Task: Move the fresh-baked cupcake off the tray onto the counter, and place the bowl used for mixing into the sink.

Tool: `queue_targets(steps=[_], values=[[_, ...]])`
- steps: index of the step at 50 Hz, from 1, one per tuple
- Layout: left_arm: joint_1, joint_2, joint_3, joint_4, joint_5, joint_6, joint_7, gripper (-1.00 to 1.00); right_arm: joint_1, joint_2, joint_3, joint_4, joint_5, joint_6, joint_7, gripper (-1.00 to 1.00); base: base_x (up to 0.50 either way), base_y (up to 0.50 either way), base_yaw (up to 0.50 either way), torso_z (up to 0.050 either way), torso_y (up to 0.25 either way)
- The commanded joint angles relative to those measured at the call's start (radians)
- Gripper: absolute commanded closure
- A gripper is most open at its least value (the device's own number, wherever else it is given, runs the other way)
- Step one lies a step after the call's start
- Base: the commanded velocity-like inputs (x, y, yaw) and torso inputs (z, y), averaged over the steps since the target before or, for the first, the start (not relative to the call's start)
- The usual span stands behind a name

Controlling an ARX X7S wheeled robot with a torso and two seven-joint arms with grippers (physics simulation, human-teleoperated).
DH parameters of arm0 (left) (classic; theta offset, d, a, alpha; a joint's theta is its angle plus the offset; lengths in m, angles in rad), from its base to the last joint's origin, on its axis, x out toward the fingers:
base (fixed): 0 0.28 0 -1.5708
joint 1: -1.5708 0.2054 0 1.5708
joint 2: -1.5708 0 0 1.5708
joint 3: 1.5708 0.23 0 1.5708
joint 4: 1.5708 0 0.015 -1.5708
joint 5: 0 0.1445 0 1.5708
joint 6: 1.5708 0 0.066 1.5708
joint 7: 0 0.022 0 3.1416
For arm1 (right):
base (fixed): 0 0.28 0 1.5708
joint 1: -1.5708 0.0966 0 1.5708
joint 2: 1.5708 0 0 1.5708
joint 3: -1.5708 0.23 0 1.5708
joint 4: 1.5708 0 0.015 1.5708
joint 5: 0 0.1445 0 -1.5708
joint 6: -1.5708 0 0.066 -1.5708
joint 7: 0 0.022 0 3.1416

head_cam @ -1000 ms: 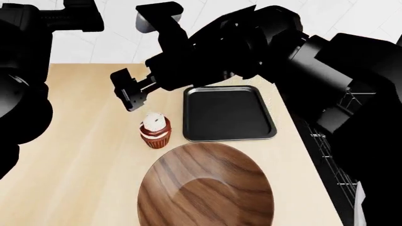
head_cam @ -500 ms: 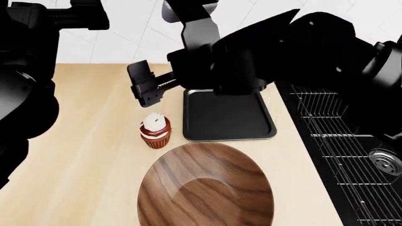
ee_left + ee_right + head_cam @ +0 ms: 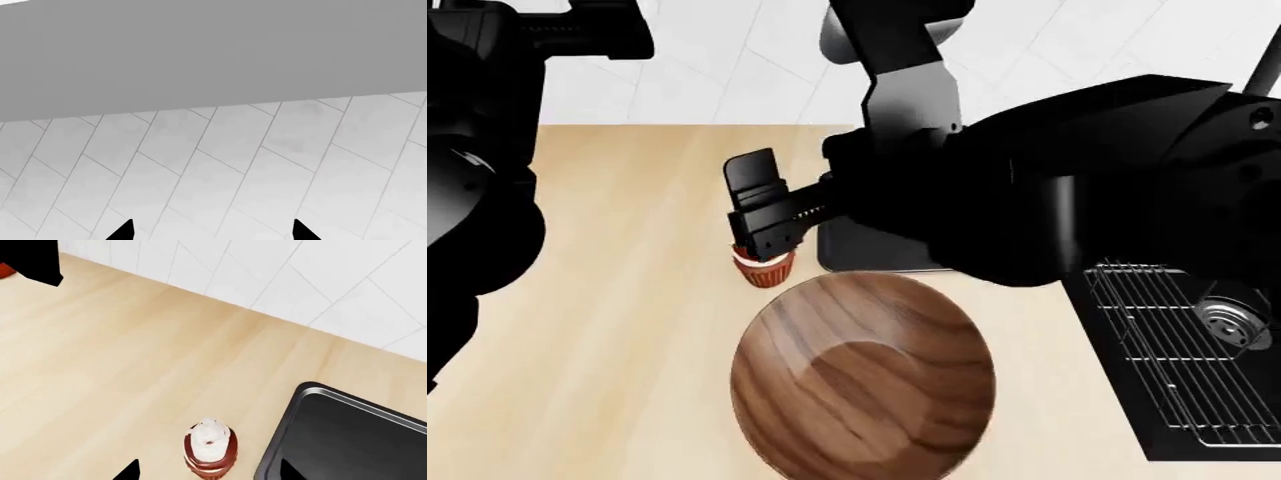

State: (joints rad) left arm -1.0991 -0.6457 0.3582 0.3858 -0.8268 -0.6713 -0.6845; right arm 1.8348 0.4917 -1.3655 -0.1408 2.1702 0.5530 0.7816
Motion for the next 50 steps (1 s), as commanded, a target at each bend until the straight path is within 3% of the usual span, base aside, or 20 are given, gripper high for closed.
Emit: queue_targets(steps=[1, 26, 34, 42, 50], values=[[-0.010, 0.008, 0.010, -0.010, 0.008, 0.000, 0.003, -1.00, -0.015, 0.046, 0.014, -0.065, 0.017, -0.023, 0.054, -1.00, -0.27, 0.00, 0.00, 0.000, 0.000], [-0.008, 0.005, 0.013, -0.008, 0.006, -0.001, 0.005, -1.00, -0.054, 0.044, 0.009, -0.004, 0.021, -0.028, 0.022, -1.00, -0.19, 0.00, 0.00, 0.000, 0.000], [-0.011, 0.008, 0.019, -0.020, 0.014, 0.003, 0.010, -1.00, -0.121, 0.129, 0.034, 0.078, 0.082, -0.088, 0.004, -1.00, 0.00, 0.00, 0.00, 0.000, 0.000], [-0.009, 0.024, 0.031, -0.041, 0.028, 0.020, 0.022, -1.00, -0.172, 0.322, 0.054, -0.078, 0.186, -0.127, 0.110, -1.00, 0.00, 0.00, 0.00, 0.000, 0.000], [-0.006, 0.018, 0.025, -0.032, 0.019, 0.017, 0.020, -1.00, -0.204, 0.448, 0.058, -0.228, 0.275, -0.159, 0.210, -1.00, 0.00, 0.00, 0.00, 0.000, 0.000]])
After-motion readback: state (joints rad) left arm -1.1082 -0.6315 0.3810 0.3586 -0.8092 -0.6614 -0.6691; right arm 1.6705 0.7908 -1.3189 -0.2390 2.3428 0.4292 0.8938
